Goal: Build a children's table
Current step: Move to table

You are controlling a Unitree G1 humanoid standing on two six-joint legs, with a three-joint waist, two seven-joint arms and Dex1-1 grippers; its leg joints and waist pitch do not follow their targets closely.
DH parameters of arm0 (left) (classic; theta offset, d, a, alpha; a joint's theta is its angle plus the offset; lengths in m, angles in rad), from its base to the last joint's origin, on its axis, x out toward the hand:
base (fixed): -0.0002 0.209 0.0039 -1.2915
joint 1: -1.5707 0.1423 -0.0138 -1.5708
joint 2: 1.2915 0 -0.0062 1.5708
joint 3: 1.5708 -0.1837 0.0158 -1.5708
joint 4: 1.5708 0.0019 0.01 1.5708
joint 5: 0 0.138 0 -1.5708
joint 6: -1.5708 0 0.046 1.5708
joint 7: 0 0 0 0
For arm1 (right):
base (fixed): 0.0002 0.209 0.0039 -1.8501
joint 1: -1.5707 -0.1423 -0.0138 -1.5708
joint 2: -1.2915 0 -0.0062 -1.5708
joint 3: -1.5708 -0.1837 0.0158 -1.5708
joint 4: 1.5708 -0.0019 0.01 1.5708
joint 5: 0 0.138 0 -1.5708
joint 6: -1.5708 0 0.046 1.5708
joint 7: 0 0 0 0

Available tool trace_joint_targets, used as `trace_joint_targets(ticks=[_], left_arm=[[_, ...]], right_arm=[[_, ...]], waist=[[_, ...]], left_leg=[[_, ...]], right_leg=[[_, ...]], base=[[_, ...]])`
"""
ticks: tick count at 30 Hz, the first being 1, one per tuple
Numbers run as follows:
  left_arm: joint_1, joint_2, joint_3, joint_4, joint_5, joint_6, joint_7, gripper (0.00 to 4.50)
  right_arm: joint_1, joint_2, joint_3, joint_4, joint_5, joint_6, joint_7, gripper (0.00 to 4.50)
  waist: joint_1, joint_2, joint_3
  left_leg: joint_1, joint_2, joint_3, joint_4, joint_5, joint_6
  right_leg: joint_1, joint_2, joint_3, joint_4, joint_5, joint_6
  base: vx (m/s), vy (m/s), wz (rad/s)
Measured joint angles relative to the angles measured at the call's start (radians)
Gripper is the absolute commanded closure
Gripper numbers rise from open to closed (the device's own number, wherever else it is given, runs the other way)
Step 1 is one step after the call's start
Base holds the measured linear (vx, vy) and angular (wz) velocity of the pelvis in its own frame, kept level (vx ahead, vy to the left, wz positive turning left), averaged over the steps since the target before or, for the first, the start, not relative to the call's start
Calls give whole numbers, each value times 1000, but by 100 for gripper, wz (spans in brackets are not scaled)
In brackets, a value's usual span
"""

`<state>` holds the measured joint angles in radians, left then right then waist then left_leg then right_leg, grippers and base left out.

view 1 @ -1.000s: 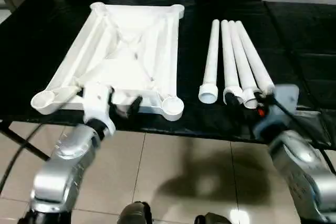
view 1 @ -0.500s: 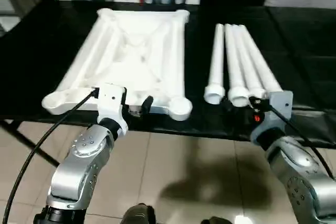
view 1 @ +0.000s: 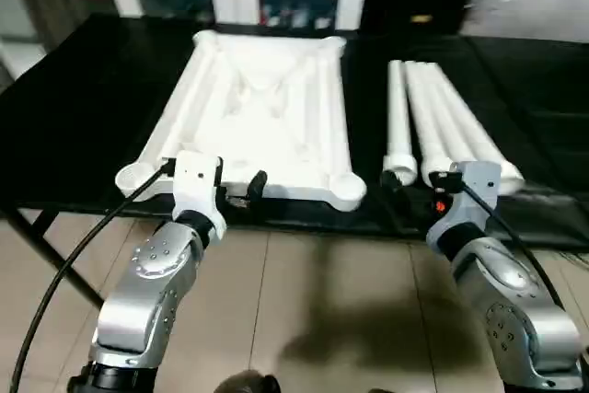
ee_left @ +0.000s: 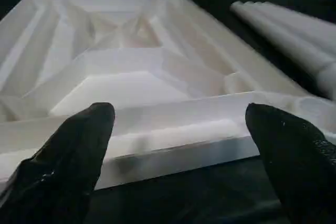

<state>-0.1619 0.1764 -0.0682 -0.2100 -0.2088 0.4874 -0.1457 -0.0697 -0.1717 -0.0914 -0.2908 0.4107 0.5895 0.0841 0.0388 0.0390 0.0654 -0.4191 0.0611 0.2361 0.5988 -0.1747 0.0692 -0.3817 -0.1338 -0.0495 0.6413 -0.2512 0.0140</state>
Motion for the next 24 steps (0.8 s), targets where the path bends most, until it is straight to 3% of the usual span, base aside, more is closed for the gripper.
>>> trace_joint_targets(ticks=[1,2,3,4,5,6,7,8,9,10,11,12,13,14,15,16,17,18,19,20,21,22,23,24], left_arm=[[0,-1,-6,0,6,0,-1,2],[7,-1,-10,0,10,-1,-2,2],[12,3,-8,0,12,0,-3,2],[20,9,-4,-3,12,-1,-4,2],[5,20,-2,1,11,1,-8,2],[-7,13,-6,-7,9,0,-15,2],[-6,7,-11,-18,8,-3,-18,2],[-4,2,-16,-19,9,-2,-19,2],[10,3,-18,-18,8,-1,-21,2],[12,5,-17,-17,9,3,-21,2],[-3,4,-17,-17,9,5,-20,2],[-4,4,-14,-22,9,5,-19,2],[0,9,-6,-23,10,7,-18,2],[-1,17,-3,-21,10,8,-17,2],[0,15,1,-21,10,8,-16,2],[0,12,1,-21,10,8,-16,2],[2,9,1,-21,10,10,-15,2],[3,-1,-5,-21,10,10,-15,2],[2,-8,-16,-22,10,11,-16,2],[1,-19,-24,-27,9,11,-16,2],[0,-23,-25,-33,9,10,-16,2],[0,-26,-26,-37,9,9,-15,2],[1,-26,-25,-37,9,9,-14,2],[5,-21,-21,-37,9,9,-13,2]], right_arm=[[-1,3,-7,-1,19,10,3,0],[-4,6,-13,-2,36,24,10,0],[-7,9,-10,-4,41,26,15,0],[-4,13,6,-2,40,25,23,0],[19,7,20,-12,32,16,35,0],[38,-8,19,-10,22,10,38,0],[34,-22,22,-6,8,6,44,0],[-3,-40,30,-1,-4,-5,54,0],[-13,-43,34,-2,-13,-12,57,0],[-13,-38,35,-8,-15,-17,58,0],[-9,-35,38,-9,-16,-17,59,0],[-4,-29,47,-5,-16,-12,60,0],[-1,-17,62,-1,-15,-9,62,0],[3,-12,71,-2,-14,-8,68,0],[2,-16,70,-2,-15,-8,68,0],[-1,-22,67,-2,-16,-9,68,0],[-4,-35,65,-2,-19,-12,70,0],[-2,-45,61,-1,-25,-12,73,0],[-1,-54,57,3,-30,-12,76,0],[-2,-66,50,13,-34,-13,79,0],[-2,-67,47,21,-34,-12,80,0],[-4,-71,41,23,-34,-12,82,0],[-12,-75,38,23,-34,-12,90,0],[-19,-73,38,27,-35,-11,95,0]], waist=[[3,2,4],[1,21,14],[-21,57,22],[-48,64,31],[-56,50,37],[-43,15,29],[-32,-33,3],[-38,-32,-1],[-25,-21,2],[-20,-4,7],[-29,26,18],[-39,33,27],[-42,38,31],[-46,29,33],[-49,15,32],[-52,2,25],[-51,-8,21],[-46,-4,19],[-38,-5,17],[-29,-7,11],[-23,-9,6],[-16,-7,2],[-6,12,-6],[-2,22,-14]], left_leg=[[-8,-7,-32,44,-24,-43],[-8,-8,-115,120,-40,-74],[-7,-5,-150,154,-72,-64],[-10,-12,-164,157,-83,-47],[-13,-29,-148,123,-81,-51],[-12,-40,-121,71,-67,-75],[-22,-47,-91,29,-47,-124],[-45,-43,-92,74,-71,-217],[-32,-16,-133,125,-73,-207],[0,14,-168,167,-94,-195],[21,37,-182,176,-125,-168],[30,42,-182,177,-144,-136],[34,34,-188,169,-151,-123],[41,27,-191,152,-152,-120],[51,17,-188,132,-152,-120],[55,3,-187,113,-152,-120],[65,-1,-183,90,-150,-118],[69,3,-174,68,-151,-115],[65,11,-167,76,-158,-92],[55,26,-163,105,-155,-85],[49,42,-161,111,-139,-63],[48,58,-155,82,-125,-40],[47,95,-151,37,-81,-41],[48,110,-148,34,-44,-78]], right_leg=[[8,-6,-3,-8,19,39],[26,-11,-37,-7,37,64],[50,-16,-83,-3,30,65],[54,-13,-102,15,-3,53],[55,-13,-108,70,-44,-2],[59,-8,-114,99,-68,-42],[69,10,-94,102,-108,-52],[34,2,-72,94,-120,-6],[49,9,-75,89,-103,-8],[64,13,-93,86,-98,-9],[79,23,-115,83,-97,-6],[91,34,-109,84,-98,-7],[95,46,-93,95,-116,-13],[102,62,-66,97,-122,-26],[107,64,-47,92,-122,-27],[116,61,-29,72,-125,-20],[126,59,-22,44,-107,9],[137,59,-22,23,-101,7],[141,60,-23,4,-98,6],[143,58,-17,-6,-95,3],[147,58,-18,-13,-88,1],[150,65,-21,-17,-88,0],[154,82,-35,-24,-89,-3],[161,88,-44,-31,-95,-3]], base=[[-83,60,-7],[-69,140,-41],[-69,140,-41],[-99,160,-39],[-109,92,-4],[-109,92,-4],[-70,-101,16],[-26,-125,-9],[-26,-125,-9],[6,23,-18],[-88,65,4],[-88,65,4],[-102,68,-5],[0,0,0],[0,0,0],[0,0,0],[-2,-70,-6],[-2,-70,-6],[38,-60,-1],[101,-60,0],[101,-60,0],[113,-46,3],[155,21,8],[155,21,8]])
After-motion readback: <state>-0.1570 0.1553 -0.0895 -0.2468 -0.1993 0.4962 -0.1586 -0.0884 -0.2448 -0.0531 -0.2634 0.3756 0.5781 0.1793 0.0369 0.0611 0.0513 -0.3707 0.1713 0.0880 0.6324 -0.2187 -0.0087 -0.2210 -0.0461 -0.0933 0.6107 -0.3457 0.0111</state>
